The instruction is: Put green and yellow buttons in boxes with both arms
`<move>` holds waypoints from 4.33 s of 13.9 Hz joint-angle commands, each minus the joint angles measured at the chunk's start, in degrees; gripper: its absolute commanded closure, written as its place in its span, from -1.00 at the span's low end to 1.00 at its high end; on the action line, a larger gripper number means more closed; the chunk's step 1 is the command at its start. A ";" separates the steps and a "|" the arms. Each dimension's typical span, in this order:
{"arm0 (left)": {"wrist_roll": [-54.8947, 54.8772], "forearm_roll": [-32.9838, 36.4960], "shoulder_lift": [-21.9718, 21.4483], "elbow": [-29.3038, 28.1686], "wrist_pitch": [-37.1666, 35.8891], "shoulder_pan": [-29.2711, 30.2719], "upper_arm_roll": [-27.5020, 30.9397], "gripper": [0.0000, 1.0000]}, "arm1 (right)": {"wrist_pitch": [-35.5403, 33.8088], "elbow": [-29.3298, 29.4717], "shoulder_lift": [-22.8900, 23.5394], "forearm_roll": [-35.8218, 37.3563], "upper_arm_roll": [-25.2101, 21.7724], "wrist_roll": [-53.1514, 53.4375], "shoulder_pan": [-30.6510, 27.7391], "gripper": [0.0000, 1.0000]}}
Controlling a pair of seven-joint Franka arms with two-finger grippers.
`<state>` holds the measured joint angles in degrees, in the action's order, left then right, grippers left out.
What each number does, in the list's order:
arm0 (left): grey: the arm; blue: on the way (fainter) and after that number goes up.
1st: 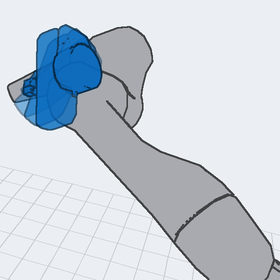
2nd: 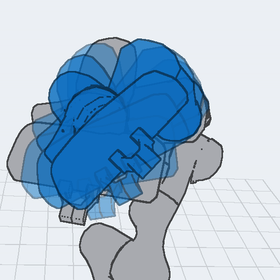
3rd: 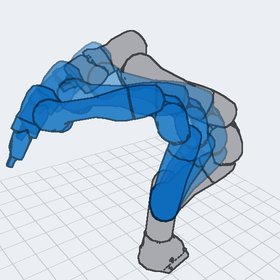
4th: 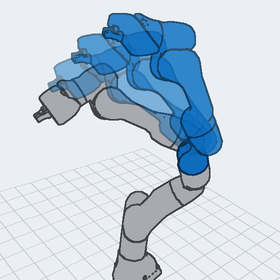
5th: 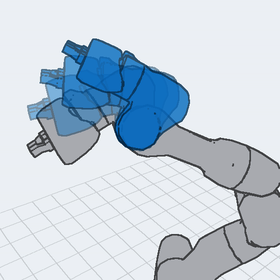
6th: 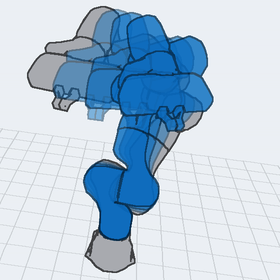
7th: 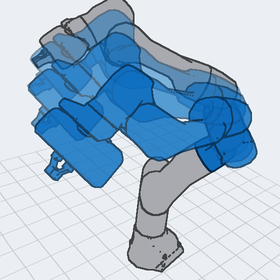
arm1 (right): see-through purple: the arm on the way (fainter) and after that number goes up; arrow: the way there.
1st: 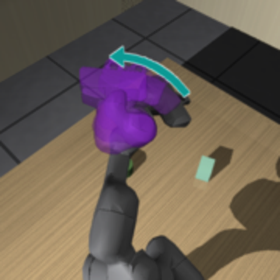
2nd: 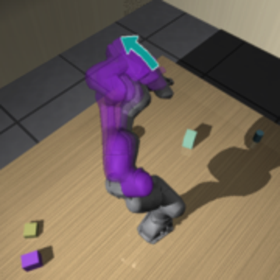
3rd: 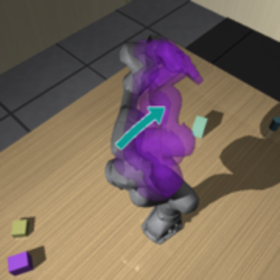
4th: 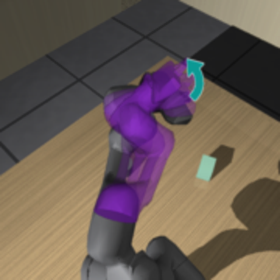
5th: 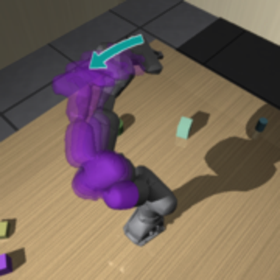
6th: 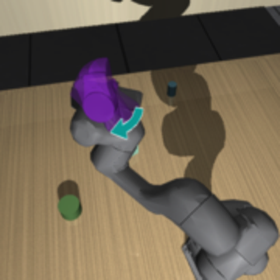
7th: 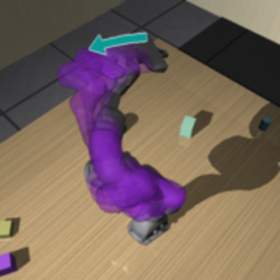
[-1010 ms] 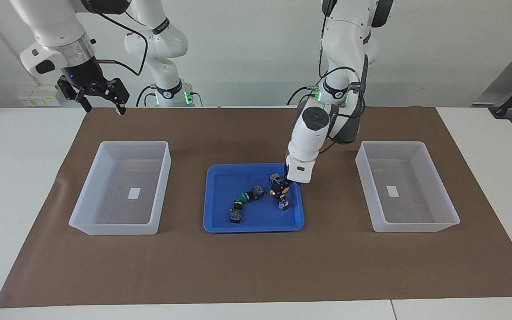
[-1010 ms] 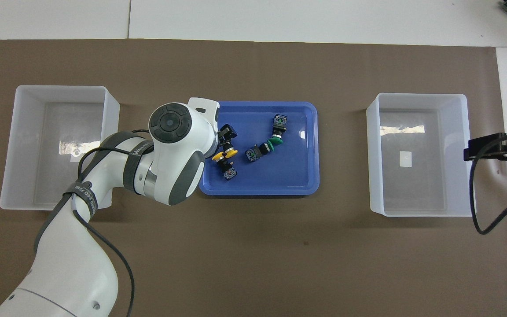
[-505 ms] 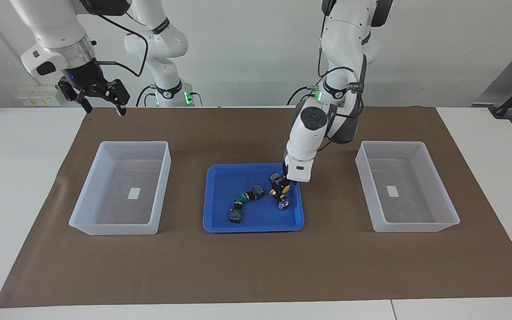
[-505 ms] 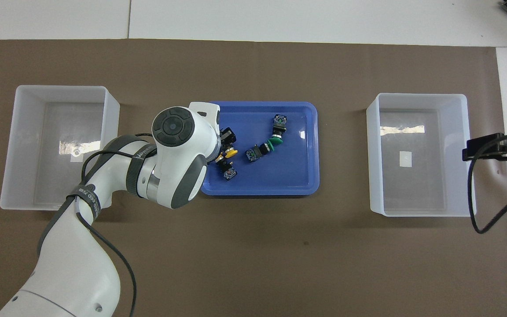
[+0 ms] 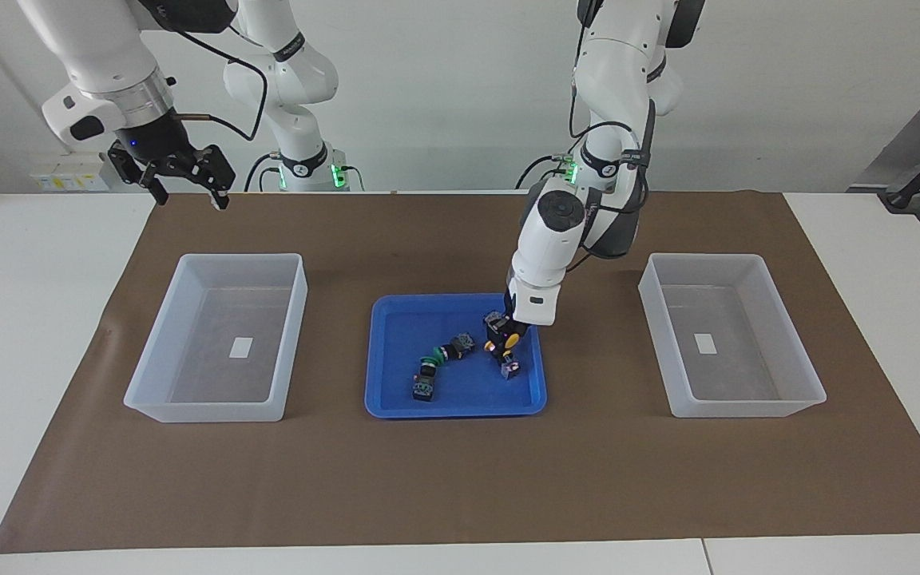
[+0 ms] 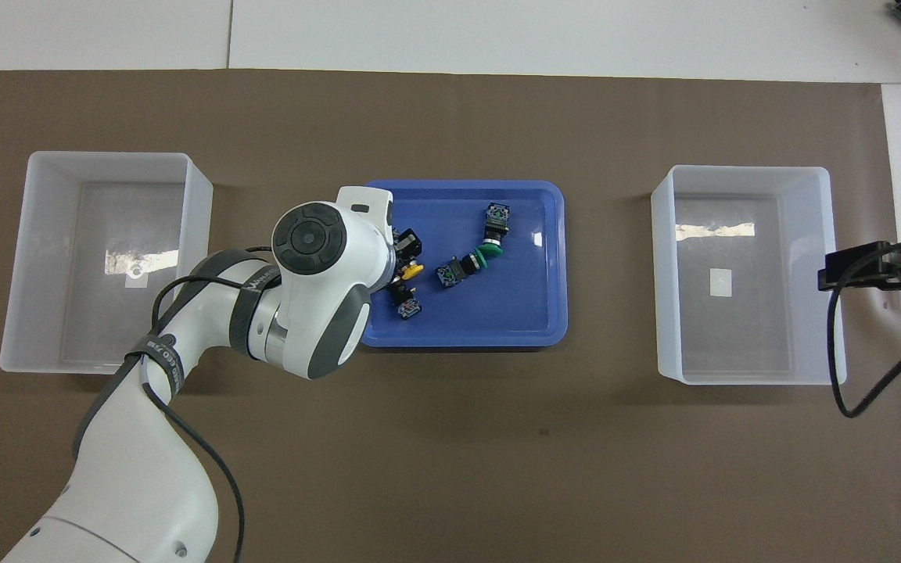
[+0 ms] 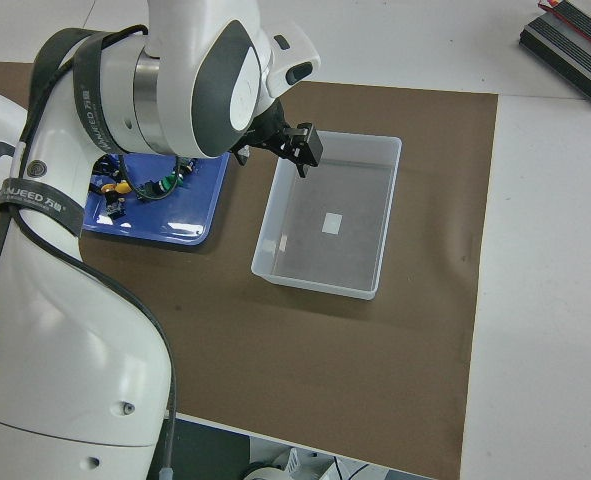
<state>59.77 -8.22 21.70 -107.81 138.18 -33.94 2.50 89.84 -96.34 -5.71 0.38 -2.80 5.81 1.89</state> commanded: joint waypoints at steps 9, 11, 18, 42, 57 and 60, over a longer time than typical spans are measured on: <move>0.08 -1.27 -1.49 -4.42 3.24 -0.78 0.57 0.63 | 1.21 -2.80 -2.20 0.50 0.25 -0.62 -0.83 -1.00; -0.09 -1.27 -1.58 -4.95 3.93 -0.78 0.57 0.91 | 1.21 -2.71 -2.20 0.50 0.25 -0.62 -0.75 -1.00; -0.01 -1.18 -1.23 -2.42 2.80 -0.69 0.57 1.00 | 1.21 -2.80 -2.20 0.50 0.25 -0.54 -0.83 -1.00; -41.63 -3.65 -2.02 27.04 -36.23 34.54 0.66 1.00 | 38.45 -2.99 19.04 -1.87 0.51 33.63 20.60 -1.00; -58.72 5.06 -7.39 -5.92 -6.62 36.23 0.66 1.00 | 53.86 -4.21 34.18 2.17 0.43 46.22 28.70 -1.00; -58.63 5.15 -5.45 -6.01 -4.06 35.78 0.57 1.00 | 53.95 -5.26 34.10 2.17 0.51 46.22 28.70 -1.00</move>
<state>1.56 -4.13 15.41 -112.93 131.57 2.40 2.83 143.49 -100.37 28.98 1.27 -2.72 52.00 31.07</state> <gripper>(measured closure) 0.674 0.000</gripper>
